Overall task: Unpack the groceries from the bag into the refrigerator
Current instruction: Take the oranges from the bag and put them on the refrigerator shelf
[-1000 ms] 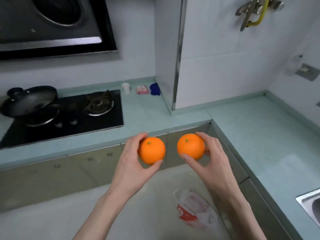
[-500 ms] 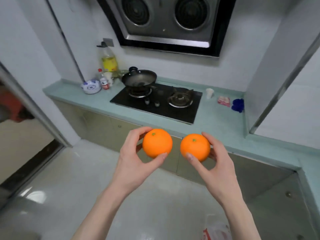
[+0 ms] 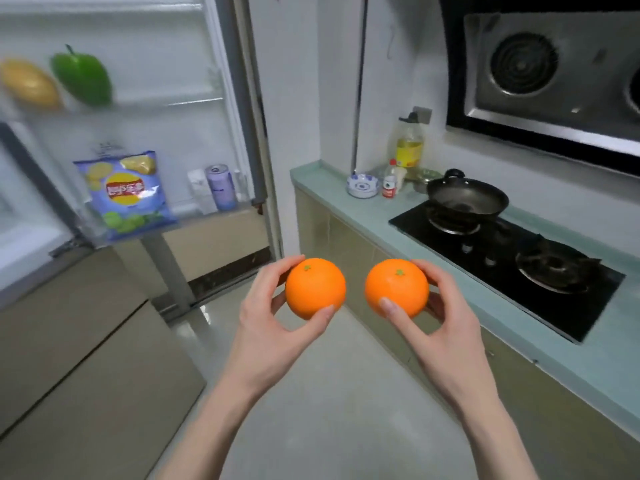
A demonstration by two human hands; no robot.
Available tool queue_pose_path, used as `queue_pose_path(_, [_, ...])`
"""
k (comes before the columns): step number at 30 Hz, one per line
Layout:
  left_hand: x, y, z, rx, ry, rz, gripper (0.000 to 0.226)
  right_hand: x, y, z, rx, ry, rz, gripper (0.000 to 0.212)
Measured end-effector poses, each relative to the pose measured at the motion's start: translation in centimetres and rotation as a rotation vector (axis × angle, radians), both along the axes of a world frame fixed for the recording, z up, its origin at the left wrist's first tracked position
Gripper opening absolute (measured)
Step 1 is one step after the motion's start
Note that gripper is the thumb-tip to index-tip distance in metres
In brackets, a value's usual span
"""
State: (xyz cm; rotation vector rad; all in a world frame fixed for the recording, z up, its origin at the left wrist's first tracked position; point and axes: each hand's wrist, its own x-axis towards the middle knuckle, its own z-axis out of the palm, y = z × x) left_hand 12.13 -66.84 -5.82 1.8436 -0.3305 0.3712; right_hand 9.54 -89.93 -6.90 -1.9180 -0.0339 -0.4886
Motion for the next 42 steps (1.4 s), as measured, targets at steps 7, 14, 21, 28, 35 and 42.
queue_pose_path(7, [1.4,12.9,0.9,0.015,-0.049,0.223,0.071,6.4,13.1,1.3,0.018,-0.064,0.2,0.058])
queue_pose_path(14, [2.4,23.5,1.2,-0.044,-0.081,0.376,0.068,11.0,24.9,0.9,0.064,-0.094,0.332,0.06])
queue_pose_path(21, [3.1,31.3,1.9,-0.023,-0.091,0.511,0.068,14.8,33.4,2.8,0.056,-0.103,0.479,0.06])
queue_pose_path(28, [4.8,37.9,3.1,-0.038,-0.083,0.663,0.066,19.6,41.3,4.0,0.064,-0.109,0.628,0.064])
queue_pose_path(35, [7.7,44.3,5.2,0.025,-0.107,0.861,0.066,25.6,50.4,4.9,0.086,-0.143,0.786,0.069])
queue_pose_path(42, [10.5,49.9,7.7,0.066,-0.134,1.06,0.069,30.4,59.1,7.2,0.146,-0.149,0.998,0.063])
